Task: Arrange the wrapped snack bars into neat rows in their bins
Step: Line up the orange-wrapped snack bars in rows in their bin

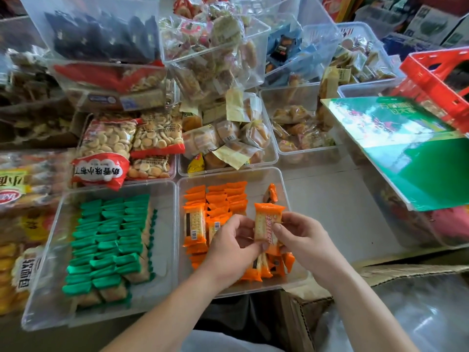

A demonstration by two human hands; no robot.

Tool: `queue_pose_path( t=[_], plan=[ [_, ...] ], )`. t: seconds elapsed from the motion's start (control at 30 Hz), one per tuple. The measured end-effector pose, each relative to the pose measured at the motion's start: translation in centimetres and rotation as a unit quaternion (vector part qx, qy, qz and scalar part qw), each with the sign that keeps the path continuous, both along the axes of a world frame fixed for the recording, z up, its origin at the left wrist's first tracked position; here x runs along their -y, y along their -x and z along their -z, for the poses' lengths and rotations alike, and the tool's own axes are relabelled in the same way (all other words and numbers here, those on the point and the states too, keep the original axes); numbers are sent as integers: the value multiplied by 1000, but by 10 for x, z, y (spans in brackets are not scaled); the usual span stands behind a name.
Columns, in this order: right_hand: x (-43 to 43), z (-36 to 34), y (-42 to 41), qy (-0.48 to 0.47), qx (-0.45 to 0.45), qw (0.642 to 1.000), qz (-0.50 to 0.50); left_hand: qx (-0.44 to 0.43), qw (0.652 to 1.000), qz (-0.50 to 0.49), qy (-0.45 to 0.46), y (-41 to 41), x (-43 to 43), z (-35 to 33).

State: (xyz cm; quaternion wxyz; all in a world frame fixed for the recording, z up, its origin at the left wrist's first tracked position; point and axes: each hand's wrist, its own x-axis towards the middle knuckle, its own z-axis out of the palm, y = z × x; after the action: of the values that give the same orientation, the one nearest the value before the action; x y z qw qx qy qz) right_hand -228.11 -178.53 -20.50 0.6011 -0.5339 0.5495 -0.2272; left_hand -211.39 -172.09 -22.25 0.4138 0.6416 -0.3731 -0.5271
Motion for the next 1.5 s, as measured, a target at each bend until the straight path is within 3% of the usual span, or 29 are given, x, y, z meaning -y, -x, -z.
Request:
queue_pose_path(
  t=[0.17,0.23,0.33,0.43,0.53,0.7,0.83,0.93,1.0,1.13,1.27,1.37,1.5],
  plan=[
    [5,1,8,-35,71,996,32,41,998,51,14,-10,3,1],
    [6,2,13,67,-17,998,-15,61,996,65,15,-14,4,0],
    [9,6,16,231,-188,941,-159,53,995,80,11,-16,10,-5],
    [9,11,19,196,-220,936,-191,62,997,32,34,-16,19,-3],
    [8,17,27,163,-198,961,-103,141,990,6,20,-20,25,16],
    [8,20,35,70,-110,990,57,358,899,216,-130,-2,25,49],
    [11,15,36,-6,-26,994,110,454,834,269,-161,20,34,59],
    [12,12,40,-15,-15,995,101,471,813,292,-180,25,40,59],
    [13,10,40,-12,-13,995,95,452,825,280,-188,25,40,55],
    [13,8,37,-2,-22,996,87,348,904,192,-158,12,27,48],
    [10,5,33,6,-47,995,86,131,984,57,-105,-9,6,29],
    [6,4,27,2,-45,995,84,15,997,-11,-77,-19,-9,18],
    [0,1,15,0,-29,997,67,-41,997,-46,-57,-24,-22,10]
  ],
)
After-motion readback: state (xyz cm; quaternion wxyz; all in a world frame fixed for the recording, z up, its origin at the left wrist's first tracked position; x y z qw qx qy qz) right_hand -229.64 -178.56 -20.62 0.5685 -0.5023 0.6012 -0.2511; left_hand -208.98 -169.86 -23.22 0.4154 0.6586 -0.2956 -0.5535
